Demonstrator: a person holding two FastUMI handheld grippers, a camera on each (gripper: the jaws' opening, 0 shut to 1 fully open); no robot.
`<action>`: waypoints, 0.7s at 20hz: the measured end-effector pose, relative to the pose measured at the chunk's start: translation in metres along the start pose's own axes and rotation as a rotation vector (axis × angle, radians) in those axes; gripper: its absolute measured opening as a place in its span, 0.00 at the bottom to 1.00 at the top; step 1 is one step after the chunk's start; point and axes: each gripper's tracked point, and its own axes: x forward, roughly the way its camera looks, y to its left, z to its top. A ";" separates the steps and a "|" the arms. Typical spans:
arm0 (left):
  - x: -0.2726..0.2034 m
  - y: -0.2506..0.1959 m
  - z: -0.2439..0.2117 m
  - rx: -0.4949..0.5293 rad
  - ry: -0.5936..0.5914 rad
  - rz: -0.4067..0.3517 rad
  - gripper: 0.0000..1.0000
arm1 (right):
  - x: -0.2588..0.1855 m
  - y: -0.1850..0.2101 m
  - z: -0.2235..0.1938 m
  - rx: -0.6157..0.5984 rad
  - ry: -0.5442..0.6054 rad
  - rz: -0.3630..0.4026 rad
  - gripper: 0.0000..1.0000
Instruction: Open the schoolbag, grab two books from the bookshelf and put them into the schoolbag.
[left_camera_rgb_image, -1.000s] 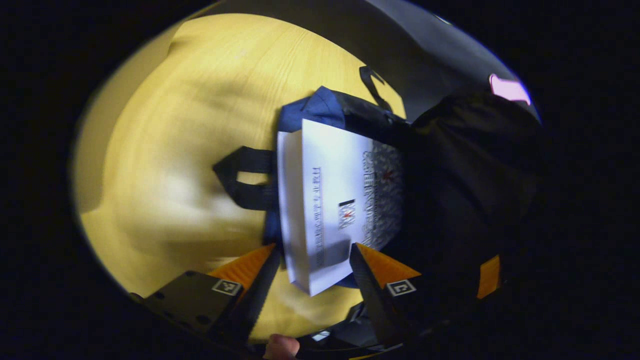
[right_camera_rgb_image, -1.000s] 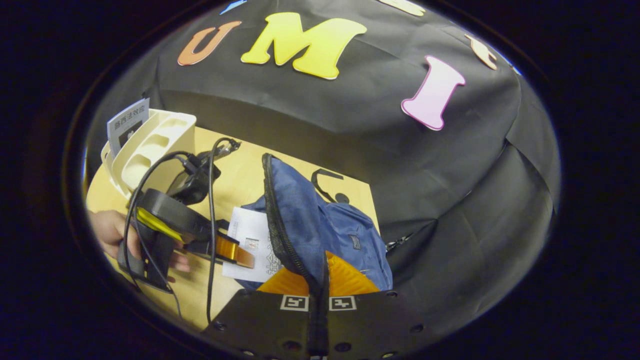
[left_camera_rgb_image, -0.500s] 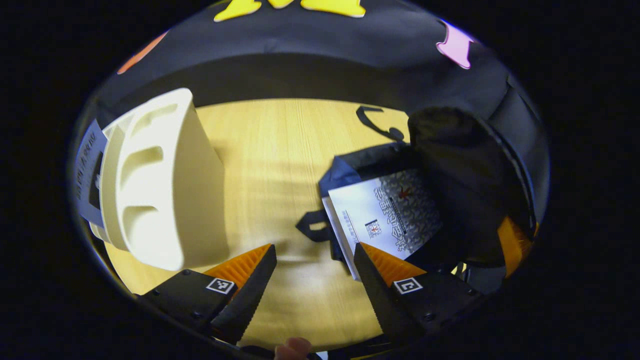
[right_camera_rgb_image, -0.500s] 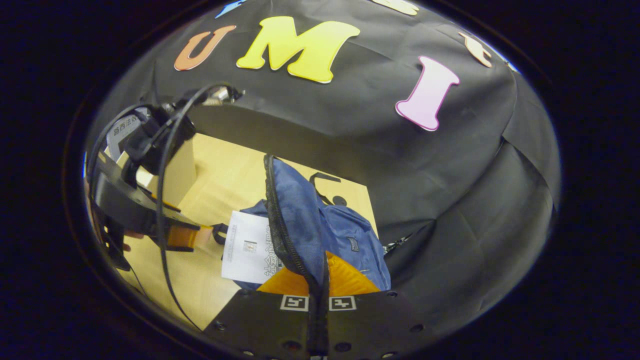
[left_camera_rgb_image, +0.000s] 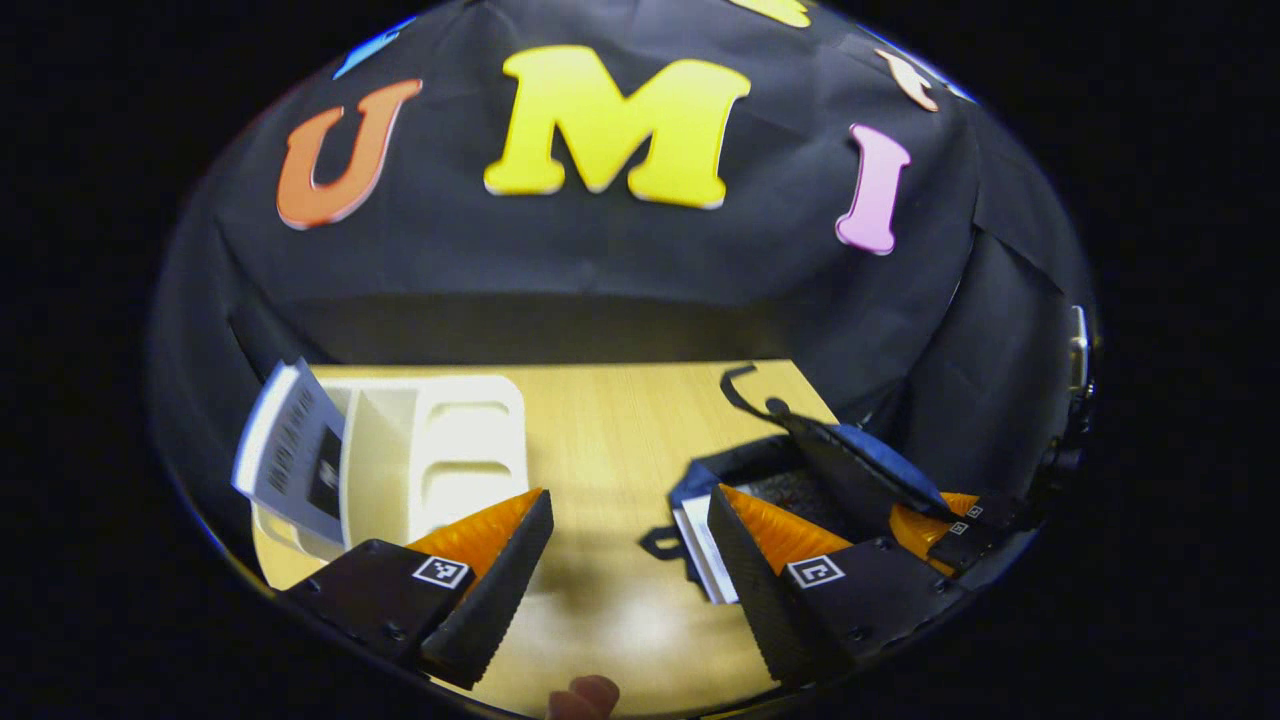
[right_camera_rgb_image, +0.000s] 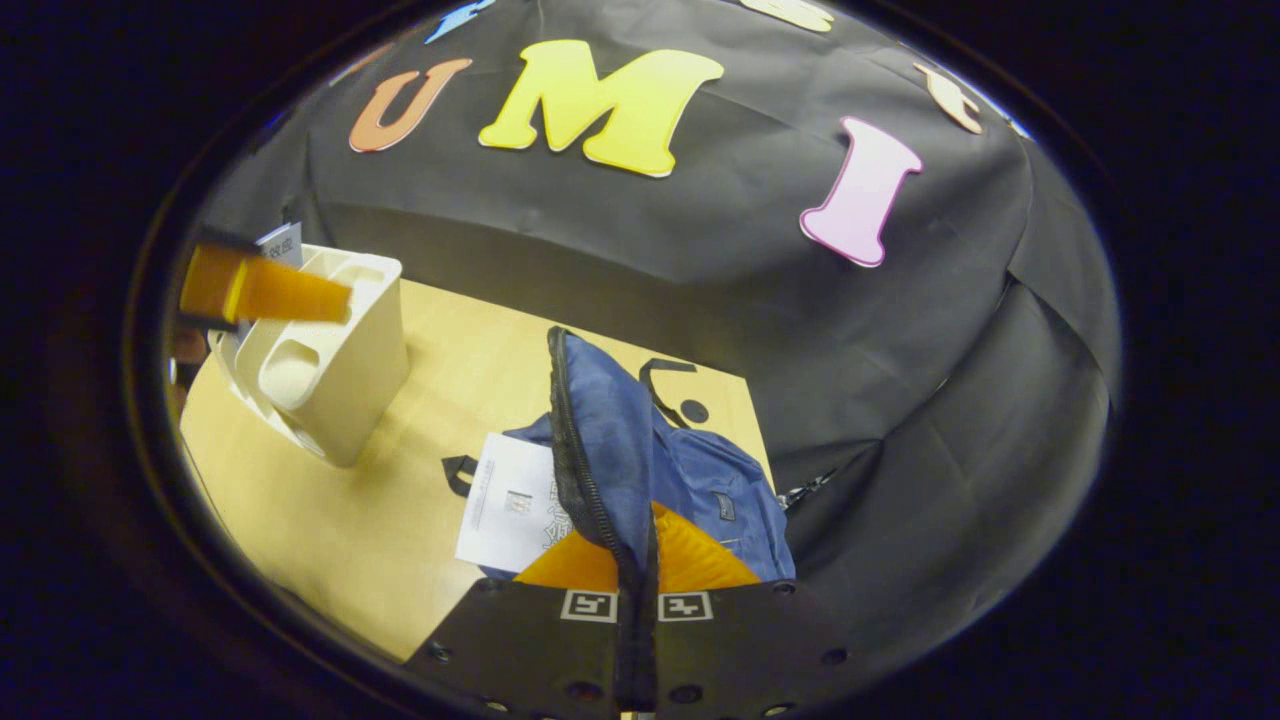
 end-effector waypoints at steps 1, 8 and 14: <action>-0.012 0.010 0.018 0.045 -0.069 0.036 0.99 | 0.000 0.000 0.000 -0.003 0.001 -0.002 0.00; -0.066 0.133 0.044 0.042 -0.132 0.225 0.98 | 0.004 0.011 0.000 -0.005 0.014 0.002 0.00; -0.069 0.202 0.021 -0.123 0.104 0.150 0.98 | 0.003 0.003 -0.003 -0.017 0.015 -0.010 0.00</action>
